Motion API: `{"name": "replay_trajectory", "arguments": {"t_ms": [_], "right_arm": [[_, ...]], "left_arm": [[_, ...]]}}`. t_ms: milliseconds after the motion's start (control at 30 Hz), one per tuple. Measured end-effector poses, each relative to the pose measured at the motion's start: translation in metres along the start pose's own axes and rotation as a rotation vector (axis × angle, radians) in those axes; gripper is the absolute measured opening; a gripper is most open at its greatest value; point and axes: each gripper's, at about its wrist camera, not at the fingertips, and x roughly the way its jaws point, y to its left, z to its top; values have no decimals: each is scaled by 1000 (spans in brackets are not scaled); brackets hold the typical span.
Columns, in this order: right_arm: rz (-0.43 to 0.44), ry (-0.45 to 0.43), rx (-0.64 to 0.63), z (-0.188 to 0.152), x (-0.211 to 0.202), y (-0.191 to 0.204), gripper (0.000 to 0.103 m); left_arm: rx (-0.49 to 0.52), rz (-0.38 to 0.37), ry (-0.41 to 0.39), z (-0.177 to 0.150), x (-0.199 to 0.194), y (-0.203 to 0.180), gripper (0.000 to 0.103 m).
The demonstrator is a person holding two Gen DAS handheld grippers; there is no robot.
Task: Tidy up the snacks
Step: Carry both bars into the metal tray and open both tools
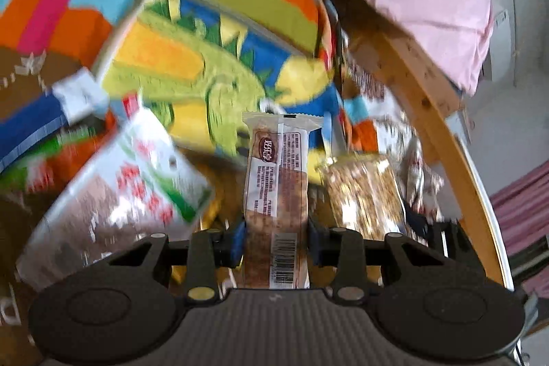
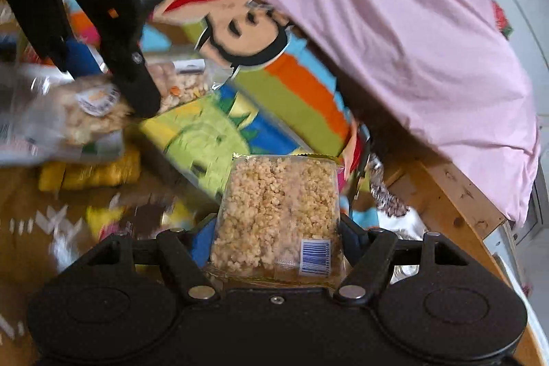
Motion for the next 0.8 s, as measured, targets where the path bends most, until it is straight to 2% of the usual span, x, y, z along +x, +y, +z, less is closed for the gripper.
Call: {"name": "replay_trajectory", "arguments": {"t_ms": [233, 400, 567, 800], "right_arm": [[-34, -163, 140, 23, 25, -11, 74], [-30, -164, 250, 33, 66, -14, 74], [8, -98, 344, 35, 103, -14, 74], [75, 15, 436, 28, 140, -9, 74]], "left_arm": [[43, 43, -213, 37, 11, 3, 39], [24, 96, -323, 60, 30, 17, 39], [35, 123, -337, 73, 55, 27, 39], [48, 181, -296, 80, 89, 37, 39]]}}
